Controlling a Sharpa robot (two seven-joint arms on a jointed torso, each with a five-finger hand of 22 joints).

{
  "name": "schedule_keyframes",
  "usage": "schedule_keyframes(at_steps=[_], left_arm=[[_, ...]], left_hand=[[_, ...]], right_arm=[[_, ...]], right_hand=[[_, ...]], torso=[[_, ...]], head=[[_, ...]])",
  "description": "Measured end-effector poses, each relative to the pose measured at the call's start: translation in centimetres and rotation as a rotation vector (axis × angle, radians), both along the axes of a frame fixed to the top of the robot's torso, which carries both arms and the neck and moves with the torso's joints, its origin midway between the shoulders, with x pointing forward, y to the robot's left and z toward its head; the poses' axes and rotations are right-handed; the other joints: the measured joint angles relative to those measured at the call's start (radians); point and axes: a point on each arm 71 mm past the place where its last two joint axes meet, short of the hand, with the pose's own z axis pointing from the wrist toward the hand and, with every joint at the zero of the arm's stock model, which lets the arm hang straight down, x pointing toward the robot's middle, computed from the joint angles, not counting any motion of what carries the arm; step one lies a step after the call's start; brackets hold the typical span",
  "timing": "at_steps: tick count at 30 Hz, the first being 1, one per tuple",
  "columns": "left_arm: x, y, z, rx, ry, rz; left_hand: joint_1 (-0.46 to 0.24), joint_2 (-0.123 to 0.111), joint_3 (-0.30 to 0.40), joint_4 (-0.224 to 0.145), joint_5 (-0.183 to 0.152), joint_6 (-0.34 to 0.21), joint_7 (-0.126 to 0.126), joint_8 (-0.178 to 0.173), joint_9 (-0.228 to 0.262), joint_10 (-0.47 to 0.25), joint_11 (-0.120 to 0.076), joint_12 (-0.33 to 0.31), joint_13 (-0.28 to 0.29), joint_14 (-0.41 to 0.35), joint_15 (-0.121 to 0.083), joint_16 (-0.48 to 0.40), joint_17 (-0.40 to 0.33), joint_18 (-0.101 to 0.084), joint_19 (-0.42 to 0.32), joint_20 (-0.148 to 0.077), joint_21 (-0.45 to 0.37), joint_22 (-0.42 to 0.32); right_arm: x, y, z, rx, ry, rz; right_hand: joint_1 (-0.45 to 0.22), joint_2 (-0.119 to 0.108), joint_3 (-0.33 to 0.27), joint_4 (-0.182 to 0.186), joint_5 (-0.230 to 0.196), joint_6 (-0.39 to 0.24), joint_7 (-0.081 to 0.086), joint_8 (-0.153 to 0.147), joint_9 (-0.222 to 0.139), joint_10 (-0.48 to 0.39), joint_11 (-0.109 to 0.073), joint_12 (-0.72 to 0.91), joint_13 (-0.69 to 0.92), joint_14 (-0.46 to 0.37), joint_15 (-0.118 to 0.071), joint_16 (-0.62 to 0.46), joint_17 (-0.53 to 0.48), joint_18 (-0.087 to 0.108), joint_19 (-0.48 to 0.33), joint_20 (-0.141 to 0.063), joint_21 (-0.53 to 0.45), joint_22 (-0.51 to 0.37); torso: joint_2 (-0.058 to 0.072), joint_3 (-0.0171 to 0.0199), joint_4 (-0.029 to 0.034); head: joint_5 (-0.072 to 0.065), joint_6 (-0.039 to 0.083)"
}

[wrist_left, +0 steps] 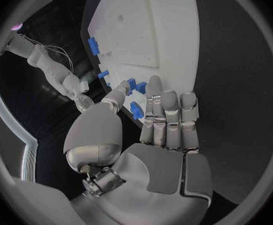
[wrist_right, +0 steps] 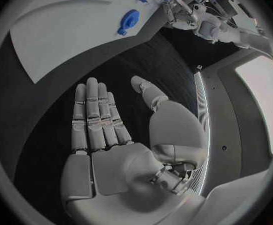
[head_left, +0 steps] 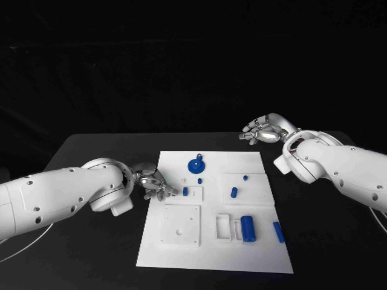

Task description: Assemble the parts on the task board

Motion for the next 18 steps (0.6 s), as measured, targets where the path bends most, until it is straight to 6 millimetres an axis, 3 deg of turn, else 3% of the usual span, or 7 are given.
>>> schedule_keyframes(at_steps=[18], left_arm=[[0.29,-0.59,0.14,0.049,0.003,-0.01]], left_hand=[[-0.008,0.008,-0.018,0.046,0.0,0.029,-0.014,0.011,0.003,0.028,-0.014,0.008,0.005,0.02,-0.014,0.017,0.012,0.0,0.016,-0.002,0.009,0.007]], right_arm=[[-0.01,0.01,-0.02,0.0,0.0,0.0]], right_hand=[[-0.003,0.003,0.0,0.0,0.0,0.0,0.0,0.0,0.0,0.0,0.0,0.0,-0.001,0.0,0.0,0.0,0.001,0.0,0.0,0.0,0.0,0.0]], torso=[[0.0,0.0001,-0.0009]], head=[[0.001,-0.002]])
